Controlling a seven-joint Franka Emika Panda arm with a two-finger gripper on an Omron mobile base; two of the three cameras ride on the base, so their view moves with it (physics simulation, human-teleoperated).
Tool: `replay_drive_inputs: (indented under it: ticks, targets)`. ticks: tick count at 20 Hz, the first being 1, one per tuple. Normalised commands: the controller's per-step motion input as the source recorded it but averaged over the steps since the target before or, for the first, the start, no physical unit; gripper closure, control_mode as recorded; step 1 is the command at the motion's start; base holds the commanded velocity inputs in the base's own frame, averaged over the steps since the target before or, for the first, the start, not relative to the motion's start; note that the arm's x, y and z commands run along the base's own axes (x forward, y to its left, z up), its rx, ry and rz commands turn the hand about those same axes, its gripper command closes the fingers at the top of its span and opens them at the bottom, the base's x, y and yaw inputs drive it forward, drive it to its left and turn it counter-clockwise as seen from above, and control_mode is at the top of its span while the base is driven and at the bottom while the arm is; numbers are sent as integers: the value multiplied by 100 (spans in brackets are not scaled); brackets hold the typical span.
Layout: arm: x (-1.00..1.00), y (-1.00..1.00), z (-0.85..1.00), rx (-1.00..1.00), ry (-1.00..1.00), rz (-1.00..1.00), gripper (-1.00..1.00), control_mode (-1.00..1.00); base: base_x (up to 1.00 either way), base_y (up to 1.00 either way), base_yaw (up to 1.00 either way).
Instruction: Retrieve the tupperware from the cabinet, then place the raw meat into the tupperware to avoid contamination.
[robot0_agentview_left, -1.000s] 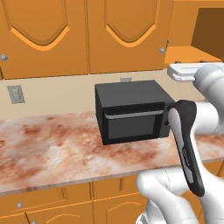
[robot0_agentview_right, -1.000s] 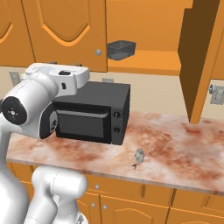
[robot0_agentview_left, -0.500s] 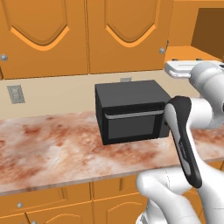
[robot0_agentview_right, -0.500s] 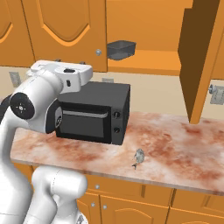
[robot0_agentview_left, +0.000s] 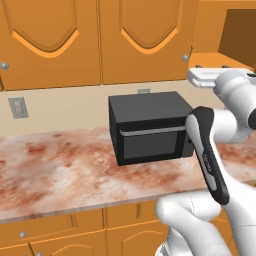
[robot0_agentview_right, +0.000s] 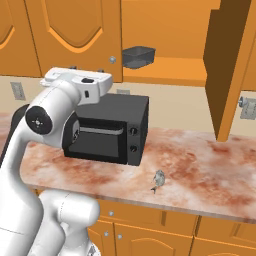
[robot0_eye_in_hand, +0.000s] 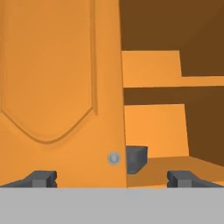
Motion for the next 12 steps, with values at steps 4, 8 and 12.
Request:
replay_drive_inputs:
  ticks: [4,8,12]
  targets:
    - [20,-3,0,0,0,0,-100,-100,0,0,0]
    - [18,0,-1,0,0,0,-100,-100,0,0,0]
    - [18,0,-5,0,-1,0,-100,-100,0,0,0]
